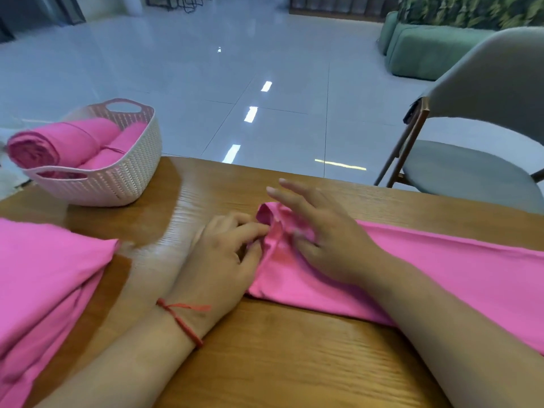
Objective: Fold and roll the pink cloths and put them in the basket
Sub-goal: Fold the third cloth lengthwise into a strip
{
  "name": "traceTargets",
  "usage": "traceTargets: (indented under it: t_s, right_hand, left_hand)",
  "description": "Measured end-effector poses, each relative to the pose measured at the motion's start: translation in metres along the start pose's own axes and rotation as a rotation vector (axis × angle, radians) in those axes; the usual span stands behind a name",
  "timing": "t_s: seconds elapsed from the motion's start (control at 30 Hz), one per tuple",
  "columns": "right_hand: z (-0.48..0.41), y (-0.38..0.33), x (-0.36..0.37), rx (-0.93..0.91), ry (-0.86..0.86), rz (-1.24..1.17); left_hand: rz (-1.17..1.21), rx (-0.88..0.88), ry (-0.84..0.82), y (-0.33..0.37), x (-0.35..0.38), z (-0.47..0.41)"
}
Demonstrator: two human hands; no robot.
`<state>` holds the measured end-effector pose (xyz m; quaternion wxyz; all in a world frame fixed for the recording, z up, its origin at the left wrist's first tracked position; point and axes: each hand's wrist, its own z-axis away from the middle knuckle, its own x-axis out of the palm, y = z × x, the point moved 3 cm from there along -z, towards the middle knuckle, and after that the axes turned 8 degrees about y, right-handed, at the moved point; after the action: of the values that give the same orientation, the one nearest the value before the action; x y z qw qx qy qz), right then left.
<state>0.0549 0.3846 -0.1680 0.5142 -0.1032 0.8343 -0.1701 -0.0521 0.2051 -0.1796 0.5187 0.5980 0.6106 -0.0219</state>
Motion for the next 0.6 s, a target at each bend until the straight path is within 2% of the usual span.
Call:
traceTargets:
  t_s: [0.07,0.13,0.23,0.33,0.4,0.47,0.6]
  right_hand:
    - [-0.001,-0.003,0.001,-0.105,0.028,0.025]
    - [0.001,-0.001,0.0,-0.151,0.062,0.021]
    - [0.003,0.003,-0.005,-0.098,0.134,-0.036]
    - [0.004,0.005,-0.005,-0.075,0.153,-0.04]
    - [0.003,0.004,-0.005,-0.078,0.153,-0.05]
    - [0.003,0.004,-0.004,-0.061,0.145,-0.081]
    - [0.006,0.01,-0.007,0.01,0.204,-0.19]
  left_hand:
    - [0.034,0.071,-0.031,0.007,0.003,-0.001]
    - [0.107,0.062,-0.055,0.012,0.004,0.0]
    - [0.274,-0.154,-0.048,0.007,-0.003,0.0]
    - [0.365,-0.299,0.107,-0.005,-0.007,-0.002]
    - [0.375,-0.368,0.137,-0.012,-0.006,-0.005]
    - [0.294,-0.343,0.074,-0.012,-0.003,-0.006]
    - [0.167,-0.132,0.014,-0.003,0.003,-0.003]
